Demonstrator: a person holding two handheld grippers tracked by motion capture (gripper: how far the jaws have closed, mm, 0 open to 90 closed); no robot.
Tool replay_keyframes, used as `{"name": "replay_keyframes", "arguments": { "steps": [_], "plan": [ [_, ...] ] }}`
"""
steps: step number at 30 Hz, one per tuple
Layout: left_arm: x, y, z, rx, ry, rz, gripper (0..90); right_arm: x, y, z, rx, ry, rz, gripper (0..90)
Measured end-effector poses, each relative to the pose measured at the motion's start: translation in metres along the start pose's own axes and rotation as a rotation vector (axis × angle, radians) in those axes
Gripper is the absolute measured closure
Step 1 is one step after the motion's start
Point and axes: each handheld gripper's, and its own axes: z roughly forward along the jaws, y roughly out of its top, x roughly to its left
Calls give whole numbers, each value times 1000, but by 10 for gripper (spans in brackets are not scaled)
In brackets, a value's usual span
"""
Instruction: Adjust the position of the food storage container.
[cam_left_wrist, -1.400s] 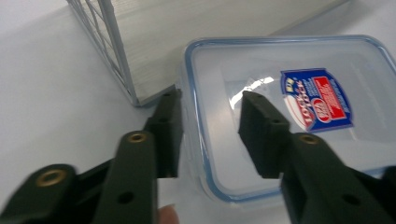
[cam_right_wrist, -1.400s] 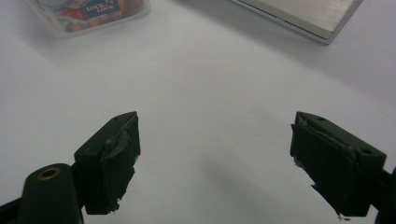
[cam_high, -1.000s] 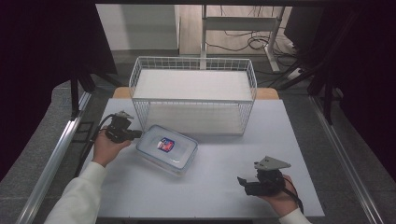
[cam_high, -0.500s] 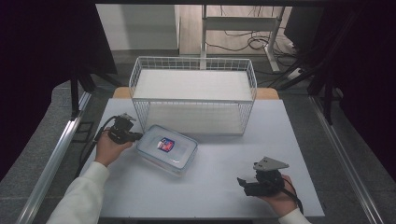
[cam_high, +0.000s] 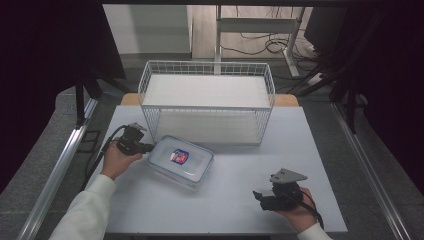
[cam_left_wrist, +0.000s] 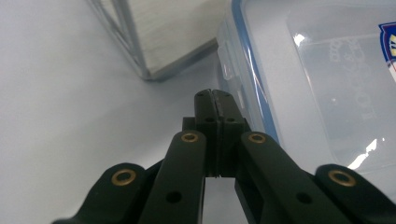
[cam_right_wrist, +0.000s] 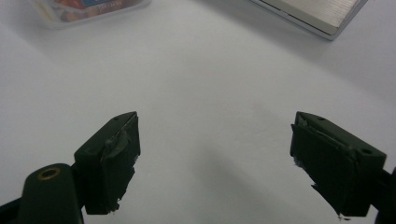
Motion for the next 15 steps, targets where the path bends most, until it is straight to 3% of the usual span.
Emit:
{"name": "replay_keyframes", "arguments": {
  "steps": [15],
  "plan": [
    [-20, -3, 2, 4, -57, 23, 900, 1, 0, 0, 0, -2, -2, 158]
  ]
}}
